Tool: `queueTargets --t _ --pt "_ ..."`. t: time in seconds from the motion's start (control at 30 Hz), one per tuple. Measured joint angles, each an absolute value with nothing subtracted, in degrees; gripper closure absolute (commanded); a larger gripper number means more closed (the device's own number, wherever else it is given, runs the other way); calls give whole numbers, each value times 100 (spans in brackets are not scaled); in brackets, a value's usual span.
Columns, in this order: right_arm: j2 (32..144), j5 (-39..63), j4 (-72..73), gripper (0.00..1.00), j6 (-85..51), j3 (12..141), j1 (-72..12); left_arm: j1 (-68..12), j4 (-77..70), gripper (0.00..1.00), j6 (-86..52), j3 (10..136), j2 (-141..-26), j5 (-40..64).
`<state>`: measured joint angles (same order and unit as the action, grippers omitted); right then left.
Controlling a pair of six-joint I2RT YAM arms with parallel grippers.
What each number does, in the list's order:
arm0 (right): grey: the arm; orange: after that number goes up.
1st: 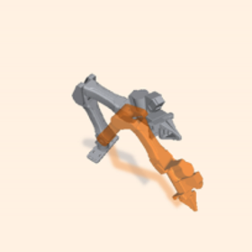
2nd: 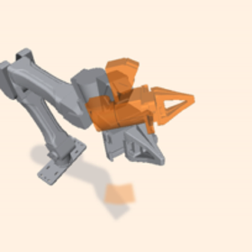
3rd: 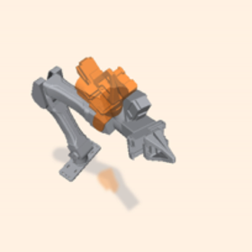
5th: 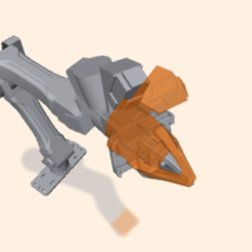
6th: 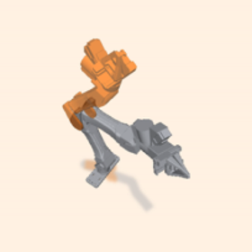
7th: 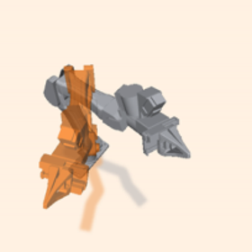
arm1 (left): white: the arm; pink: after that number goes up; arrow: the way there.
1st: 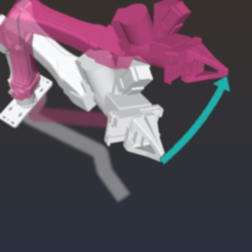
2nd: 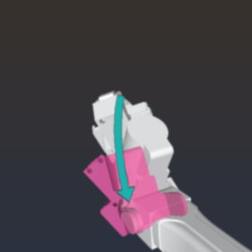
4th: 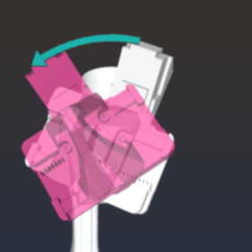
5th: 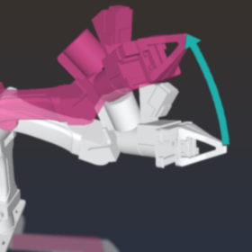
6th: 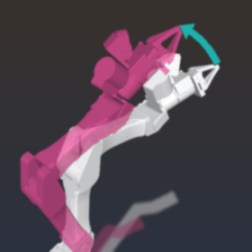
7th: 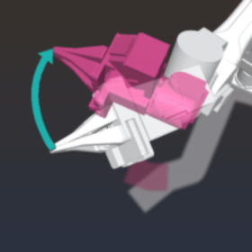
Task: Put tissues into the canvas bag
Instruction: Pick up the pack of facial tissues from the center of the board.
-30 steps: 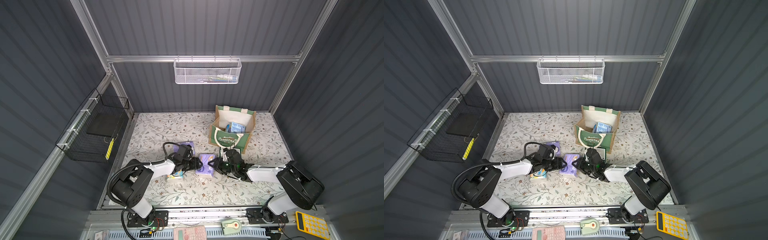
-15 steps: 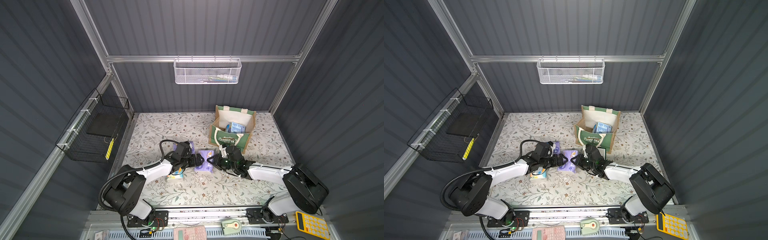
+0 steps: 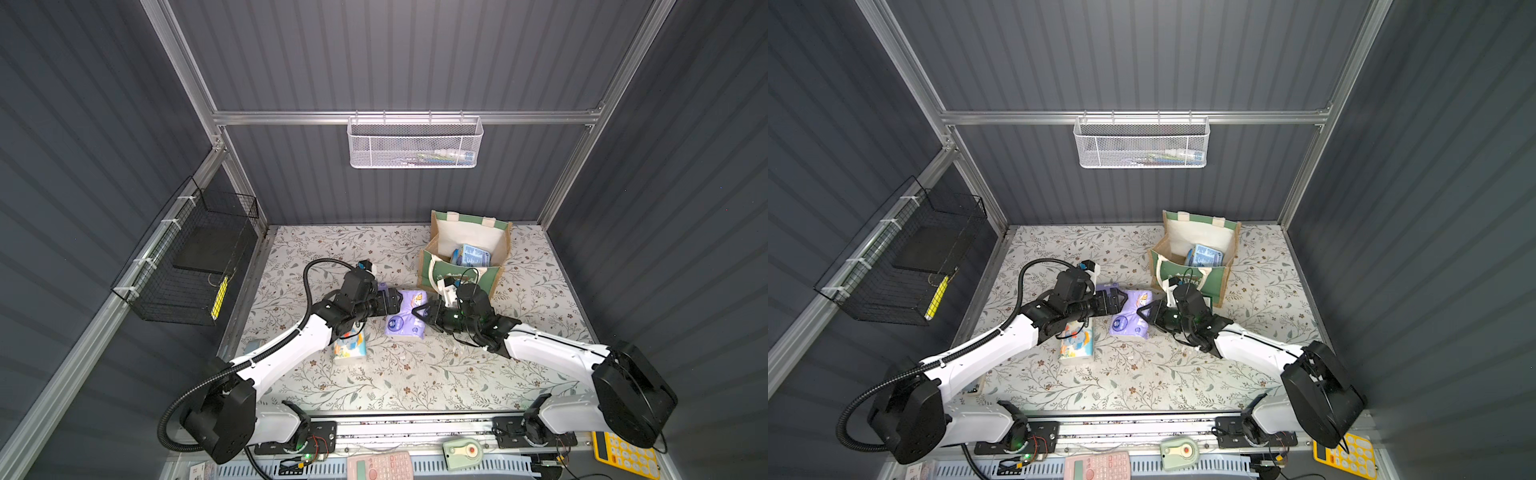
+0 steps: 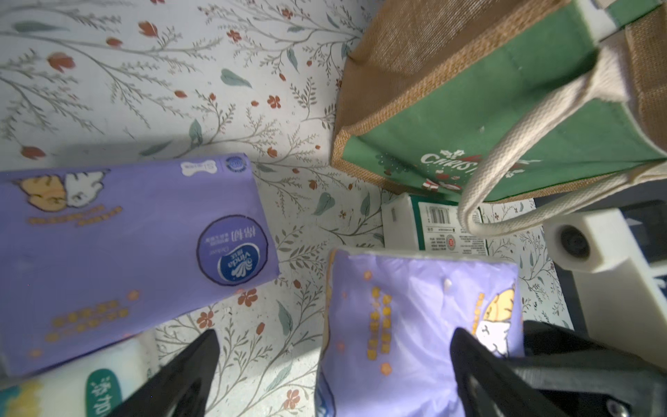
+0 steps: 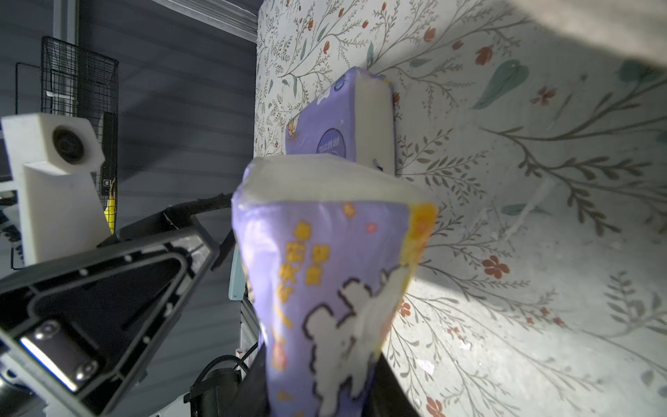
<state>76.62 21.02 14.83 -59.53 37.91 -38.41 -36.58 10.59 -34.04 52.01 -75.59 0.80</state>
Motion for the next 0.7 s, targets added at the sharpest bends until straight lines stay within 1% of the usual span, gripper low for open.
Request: queueTargets --t 0.37,0.7 --pt "7091 2193 851 71 -5804 4412 -3765 -3028 1564 0 -3131 5332 -7284 -305" --pt "6779 2381 150 71 -5695 5245 -3299 -2731 1719 0 -3105 5323 -7286 -327"
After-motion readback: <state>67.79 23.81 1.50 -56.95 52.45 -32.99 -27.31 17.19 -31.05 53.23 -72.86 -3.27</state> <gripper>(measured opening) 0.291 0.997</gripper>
